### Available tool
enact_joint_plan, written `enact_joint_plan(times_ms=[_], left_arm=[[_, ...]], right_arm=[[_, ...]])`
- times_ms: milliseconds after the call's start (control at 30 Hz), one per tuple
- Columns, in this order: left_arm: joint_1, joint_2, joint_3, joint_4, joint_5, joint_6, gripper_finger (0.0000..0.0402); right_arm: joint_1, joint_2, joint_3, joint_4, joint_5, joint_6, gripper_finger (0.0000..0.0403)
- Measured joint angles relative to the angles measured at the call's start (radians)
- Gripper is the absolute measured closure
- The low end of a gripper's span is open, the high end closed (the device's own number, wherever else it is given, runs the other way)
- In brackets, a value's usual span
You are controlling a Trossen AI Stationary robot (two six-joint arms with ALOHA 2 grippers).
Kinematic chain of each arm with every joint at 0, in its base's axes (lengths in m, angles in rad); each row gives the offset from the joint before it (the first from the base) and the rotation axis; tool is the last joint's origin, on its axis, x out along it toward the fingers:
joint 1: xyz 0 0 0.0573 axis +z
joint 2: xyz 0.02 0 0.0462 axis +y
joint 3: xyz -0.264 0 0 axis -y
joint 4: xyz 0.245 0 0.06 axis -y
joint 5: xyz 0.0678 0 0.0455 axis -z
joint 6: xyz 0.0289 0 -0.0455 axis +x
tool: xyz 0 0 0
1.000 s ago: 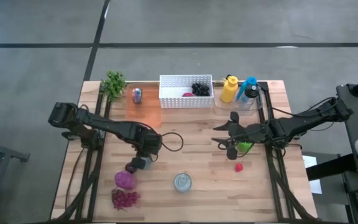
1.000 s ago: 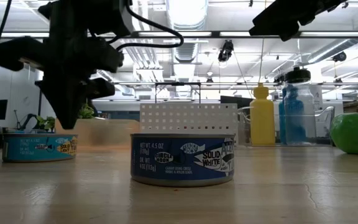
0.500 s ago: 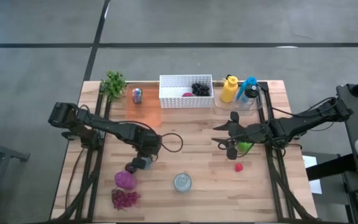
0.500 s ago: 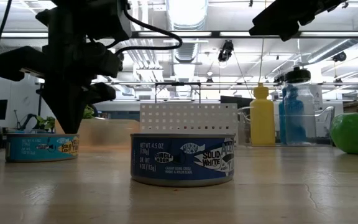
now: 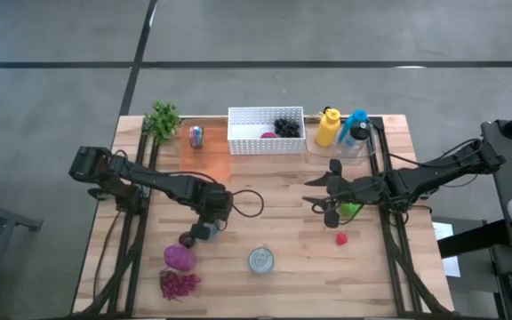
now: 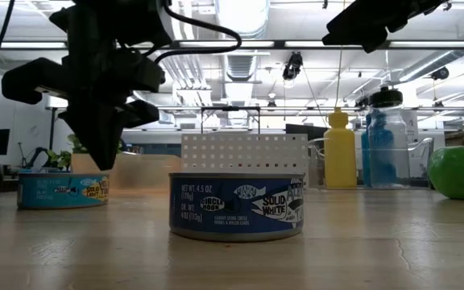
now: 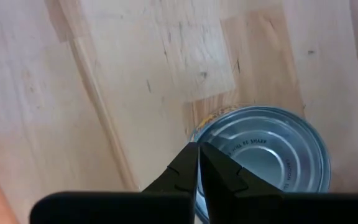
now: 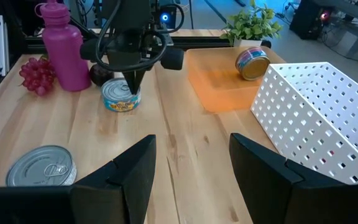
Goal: Pick & Place Food Item
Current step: Put the yellow-blue tuna can into the orange bin
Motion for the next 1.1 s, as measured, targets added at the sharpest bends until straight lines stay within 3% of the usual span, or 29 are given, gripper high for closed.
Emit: enact_joint_plan(times_ms=[667, 1100], left_arm=[[0.000, 0.001, -0.009, 0.008, -0.033, 0.026, 0.0378], [0.000, 0.001, -0.009, -0.002, 0.012, 0.085, 0.0378]], right_arm=[[0.000, 0.000, 0.000, 0.000, 0.000, -0.001, 0.0204], [0.000, 0.000, 0.000, 0.000, 0.000, -0.003, 0.0204]])
